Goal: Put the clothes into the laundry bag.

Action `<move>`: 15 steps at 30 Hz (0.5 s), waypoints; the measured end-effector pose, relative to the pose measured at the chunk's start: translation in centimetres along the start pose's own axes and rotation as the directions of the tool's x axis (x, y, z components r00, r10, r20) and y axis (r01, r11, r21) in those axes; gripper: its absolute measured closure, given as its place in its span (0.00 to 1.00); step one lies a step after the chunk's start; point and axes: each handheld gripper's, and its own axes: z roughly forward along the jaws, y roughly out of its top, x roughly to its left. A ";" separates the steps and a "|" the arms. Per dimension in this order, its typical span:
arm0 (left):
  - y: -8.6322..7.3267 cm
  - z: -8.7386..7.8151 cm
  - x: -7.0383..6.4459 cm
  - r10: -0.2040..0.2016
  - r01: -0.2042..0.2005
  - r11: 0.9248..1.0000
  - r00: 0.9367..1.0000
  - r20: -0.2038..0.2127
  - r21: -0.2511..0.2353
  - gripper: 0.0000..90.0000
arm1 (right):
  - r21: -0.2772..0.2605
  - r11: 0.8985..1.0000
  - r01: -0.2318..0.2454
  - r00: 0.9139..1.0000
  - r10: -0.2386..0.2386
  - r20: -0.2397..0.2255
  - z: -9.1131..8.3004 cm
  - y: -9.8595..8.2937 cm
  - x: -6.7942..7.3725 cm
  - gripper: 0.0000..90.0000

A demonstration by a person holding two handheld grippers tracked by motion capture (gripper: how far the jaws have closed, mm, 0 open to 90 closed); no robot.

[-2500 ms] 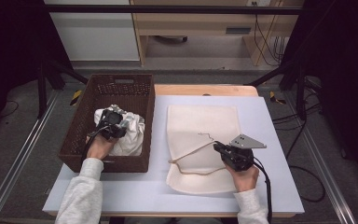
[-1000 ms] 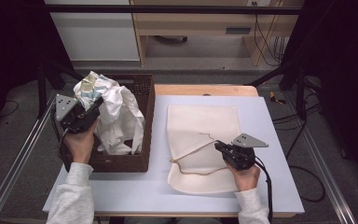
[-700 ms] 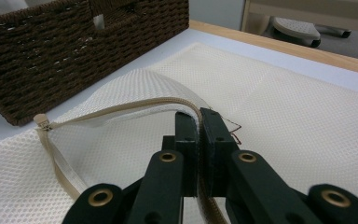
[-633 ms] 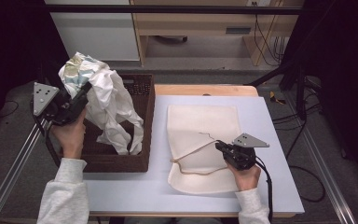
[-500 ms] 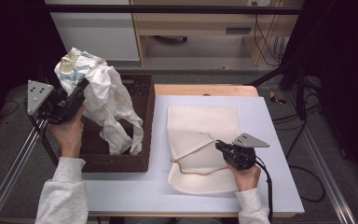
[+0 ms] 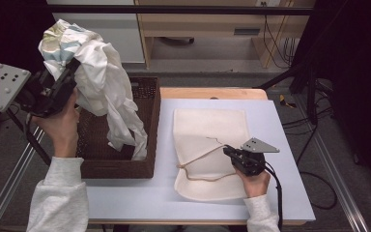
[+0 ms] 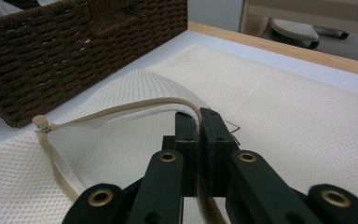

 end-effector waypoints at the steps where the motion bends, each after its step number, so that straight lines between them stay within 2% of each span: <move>1: 0.4 0.0 -0.2 0.000 0.000 1.000 1.000 0.002 -0.008 0.76 | -0.001 1.000 0.000 1.000 0.000 0.001 0.0 0.0 0.0 0.96; 2: 1.1 -0.1 -0.7 0.003 -0.003 1.000 1.000 0.011 -0.021 0.76 | -0.002 1.000 0.001 1.000 -0.001 0.000 0.0 0.0 0.0 0.96; 9: 2.8 -0.5 -2.4 0.010 -0.007 0.997 0.999 0.042 -0.082 0.76 | -0.005 1.000 -0.002 1.000 0.002 0.003 -0.1 0.0 0.0 0.96; 15: 4.4 -0.6 -3.7 -0.006 0.014 0.990 0.998 0.058 -0.140 0.76 | -0.005 1.000 0.000 1.000 0.000 0.002 0.0 0.0 -0.1 0.96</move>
